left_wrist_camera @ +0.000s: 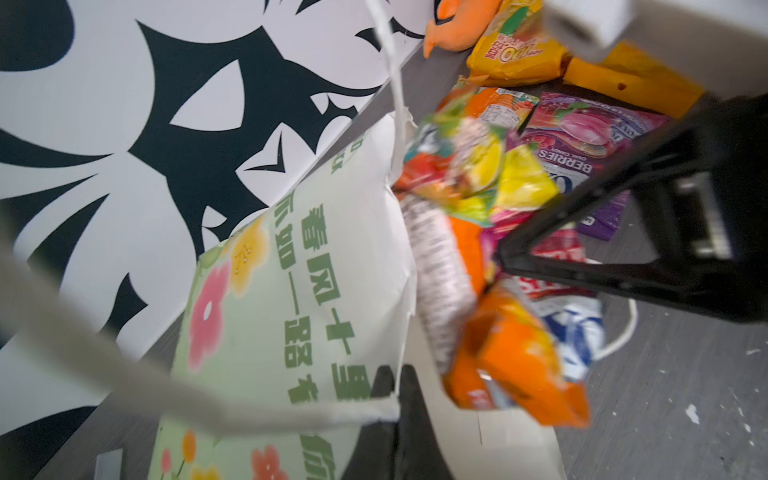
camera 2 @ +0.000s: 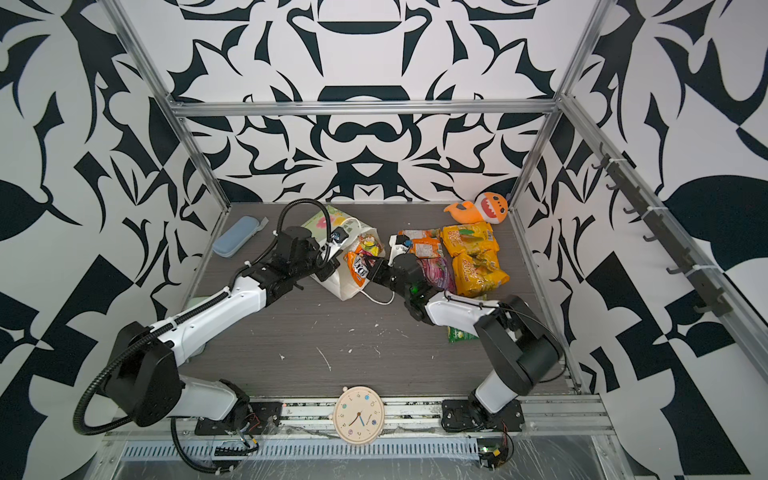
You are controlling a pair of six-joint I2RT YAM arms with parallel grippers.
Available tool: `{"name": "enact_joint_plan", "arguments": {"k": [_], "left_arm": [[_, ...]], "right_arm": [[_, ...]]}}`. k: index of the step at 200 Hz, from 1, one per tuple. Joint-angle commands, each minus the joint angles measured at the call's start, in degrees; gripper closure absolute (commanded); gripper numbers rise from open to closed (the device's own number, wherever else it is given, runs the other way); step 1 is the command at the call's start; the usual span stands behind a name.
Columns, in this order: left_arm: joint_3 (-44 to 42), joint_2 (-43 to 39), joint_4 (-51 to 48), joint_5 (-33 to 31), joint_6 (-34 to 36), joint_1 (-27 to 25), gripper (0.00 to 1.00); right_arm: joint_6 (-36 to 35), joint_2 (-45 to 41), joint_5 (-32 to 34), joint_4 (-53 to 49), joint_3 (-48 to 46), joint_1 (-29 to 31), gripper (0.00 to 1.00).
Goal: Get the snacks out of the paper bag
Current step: 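Lift the Fox's fruits bag out with right gripper while left gripper uprights paper bag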
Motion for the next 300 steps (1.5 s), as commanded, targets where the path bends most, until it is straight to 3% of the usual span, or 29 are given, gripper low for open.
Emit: {"name": "enact_joint_plan", "arguments": {"k": [1, 18, 63, 96, 129, 166, 191, 215, 243, 300], "left_arm": [[2.80, 0.42, -2.75, -1.48, -1.65, 1.33, 1.00], [3.88, 0.42, -2.82, -1.54, -3.36, 2.02, 1.00], [14.36, 0.62, -10.85, -0.35, -13.11, 3.96, 1.00], [23.50, 1.95, -19.03, 4.02, -25.23, 8.17, 1.00], [24.02, 2.19, -18.22, 16.20, -40.03, 15.26, 1.00], [19.58, 0.73, -19.15, 16.99, -41.54, 16.55, 1.00], [15.78, 0.66, -16.94, 18.39, -42.50, 18.01, 1.00], [15.81, 2.70, -15.10, 23.74, -41.44, 18.11, 1.00], [17.77, 4.90, -13.98, 28.02, -40.46, 17.80, 1.00], [16.50, 3.54, -13.66, 26.86, -36.52, 16.97, 1.00]], "right_arm": [[-9.36, -8.44, -1.12, -4.18, 1.21, 0.21, 1.00], [-12.79, -13.43, -2.32, -10.28, 2.54, -0.95, 1.00], [-23.51, -21.99, -3.83, -41.79, 18.52, -7.83, 1.00], [-32.20, -16.95, -5.83, -65.44, 33.63, -12.95, 1.00], [-36.95, -12.48, -7.21, -79.95, 39.90, -14.31, 1.00], [-41.18, -10.33, -8.74, -93.73, 40.85, -14.32, 1.00], [-38.69, -17.58, -7.82, -89.18, 36.31, -14.32, 1.00], [-35.99, -20.33, -12.06, -82.83, 37.67, -14.32, 1.00], [-30.66, -17.18, -17.35, -71.15, 39.16, -14.32, 1.00], [-15.34, -6.26, -21.69, -43.67, 43.57, -14.33, 1.00]]}}
